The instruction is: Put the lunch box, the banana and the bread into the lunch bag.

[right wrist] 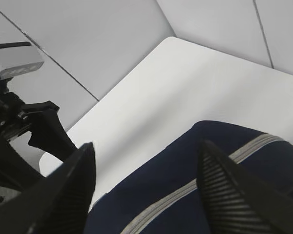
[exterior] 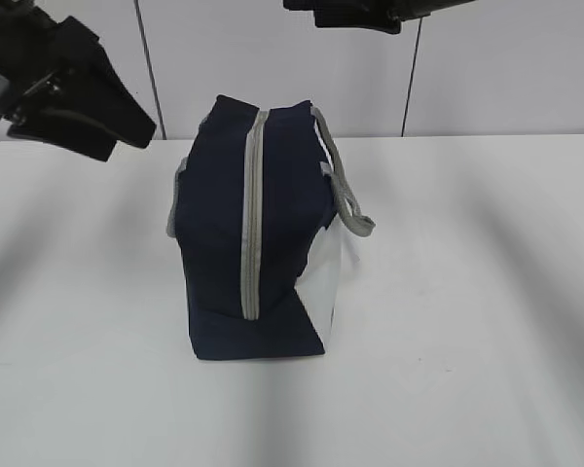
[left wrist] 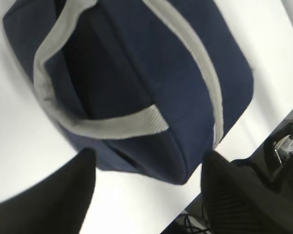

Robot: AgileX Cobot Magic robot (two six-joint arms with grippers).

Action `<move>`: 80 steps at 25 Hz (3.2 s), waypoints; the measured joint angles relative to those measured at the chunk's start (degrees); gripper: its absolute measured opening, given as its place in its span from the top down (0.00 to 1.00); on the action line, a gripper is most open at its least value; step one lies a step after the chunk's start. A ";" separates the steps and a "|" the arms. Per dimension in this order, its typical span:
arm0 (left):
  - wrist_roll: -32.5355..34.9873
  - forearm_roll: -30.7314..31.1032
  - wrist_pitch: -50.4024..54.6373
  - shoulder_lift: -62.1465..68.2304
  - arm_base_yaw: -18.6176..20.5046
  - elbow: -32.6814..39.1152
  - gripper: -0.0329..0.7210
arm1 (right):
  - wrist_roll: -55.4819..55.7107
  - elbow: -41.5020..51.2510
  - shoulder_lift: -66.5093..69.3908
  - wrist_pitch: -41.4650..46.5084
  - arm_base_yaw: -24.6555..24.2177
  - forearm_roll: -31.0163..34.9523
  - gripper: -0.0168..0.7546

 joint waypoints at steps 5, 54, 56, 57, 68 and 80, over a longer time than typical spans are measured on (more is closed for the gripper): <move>-9.94 11.22 1.83 -3.96 -0.78 2.35 0.34 | 1.54 0.89 -0.68 -2.44 0.00 0.00 0.36; -27.08 39.98 -2.42 -84.18 -1.19 48.55 0.37 | -10.73 54.31 -41.87 52.44 21.28 2.66 0.36; -27.08 39.98 -2.42 -84.18 -1.19 48.55 0.37 | -10.73 54.31 -42.28 52.44 21.28 2.66 0.36; -27.08 39.98 -2.42 -84.18 -1.19 48.55 0.37 | -10.73 54.31 -42.37 52.44 21.28 2.66 0.36; -27.08 39.98 -2.47 -84.18 -1.19 48.62 0.39 | -9.22 54.31 -42.50 52.33 21.28 2.66 0.36; -27.08 39.96 -2.47 -84.18 -1.19 48.62 0.39 | -56.81 54.31 -42.50 55.02 21.28 43.40 0.36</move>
